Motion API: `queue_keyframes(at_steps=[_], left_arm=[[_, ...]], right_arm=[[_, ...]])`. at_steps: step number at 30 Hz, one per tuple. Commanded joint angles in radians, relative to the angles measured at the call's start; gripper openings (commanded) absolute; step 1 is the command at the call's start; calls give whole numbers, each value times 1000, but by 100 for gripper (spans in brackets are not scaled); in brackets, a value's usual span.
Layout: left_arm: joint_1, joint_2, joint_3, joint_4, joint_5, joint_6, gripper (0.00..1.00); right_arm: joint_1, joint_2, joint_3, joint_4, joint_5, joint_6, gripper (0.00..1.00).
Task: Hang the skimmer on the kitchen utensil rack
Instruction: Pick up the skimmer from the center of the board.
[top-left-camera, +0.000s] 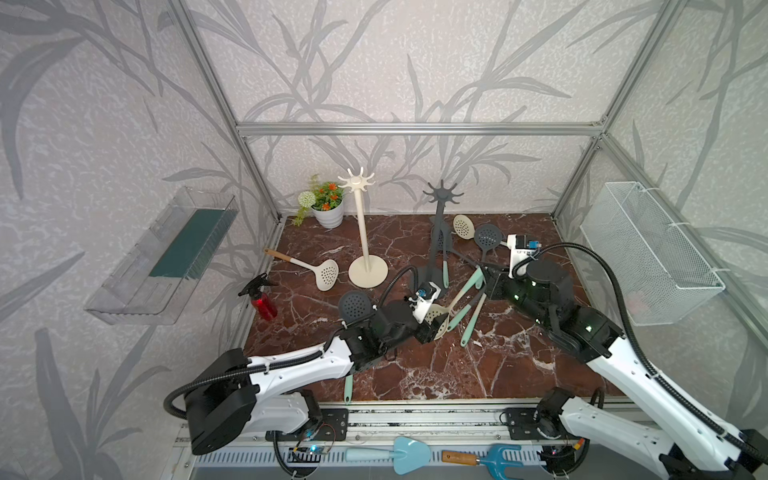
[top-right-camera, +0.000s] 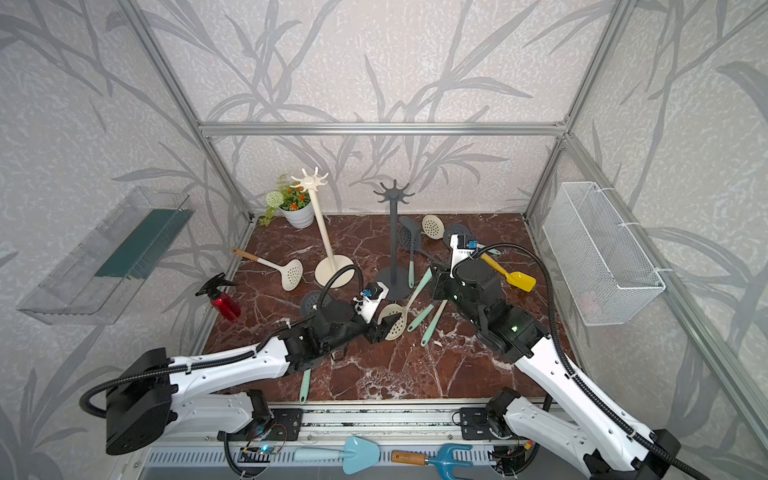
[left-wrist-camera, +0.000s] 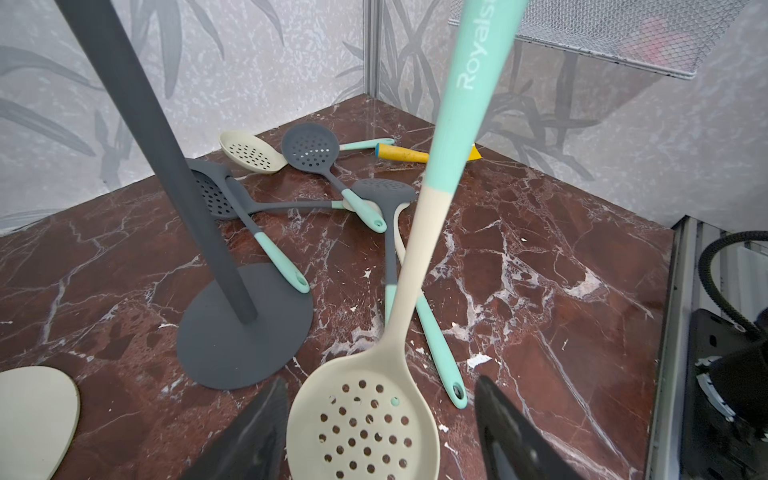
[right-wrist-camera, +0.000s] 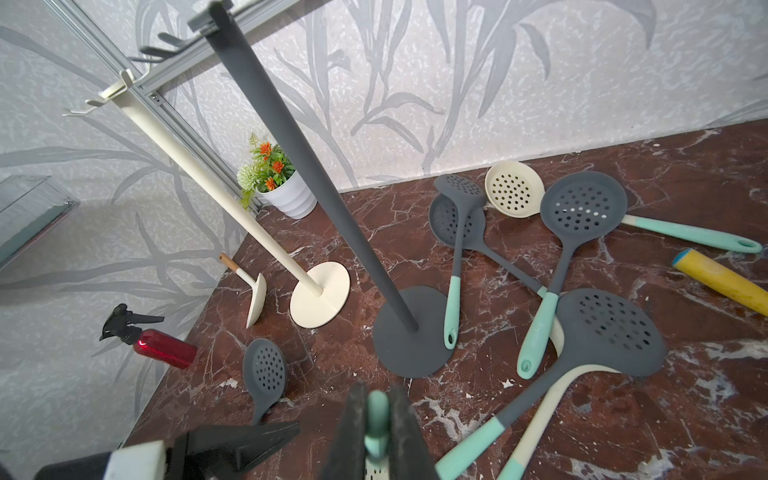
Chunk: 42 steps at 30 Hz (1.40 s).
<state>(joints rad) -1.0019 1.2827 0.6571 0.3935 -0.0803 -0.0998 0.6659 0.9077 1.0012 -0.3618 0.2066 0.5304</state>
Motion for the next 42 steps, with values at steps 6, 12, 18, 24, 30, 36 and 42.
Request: queue_keyframes(at_steps=[6, 12, 18, 24, 30, 36, 42], left_arm=[[-32, 122, 36, 247, -70, 75, 67], [-32, 170, 37, 316, -62, 87, 60], [-34, 213, 34, 358, -44, 90, 50], [-33, 227, 29, 362, -59, 83, 43], [-32, 211, 24, 332, -93, 62, 22], [-29, 163, 7, 275, -139, 45, 1], [-18, 88, -30, 234, -193, 9, 0]], right_arm=[[46, -16, 42, -33, 24, 19, 0], [60, -7, 48, -37, 22, 23, 0], [73, 10, 64, -28, 10, 20, 0], [81, 29, 76, -20, -9, 16, 0], [89, 42, 77, -7, -34, -2, 0], [90, 39, 60, 11, -50, -23, 3], [92, 11, 25, 87, -49, -54, 31]])
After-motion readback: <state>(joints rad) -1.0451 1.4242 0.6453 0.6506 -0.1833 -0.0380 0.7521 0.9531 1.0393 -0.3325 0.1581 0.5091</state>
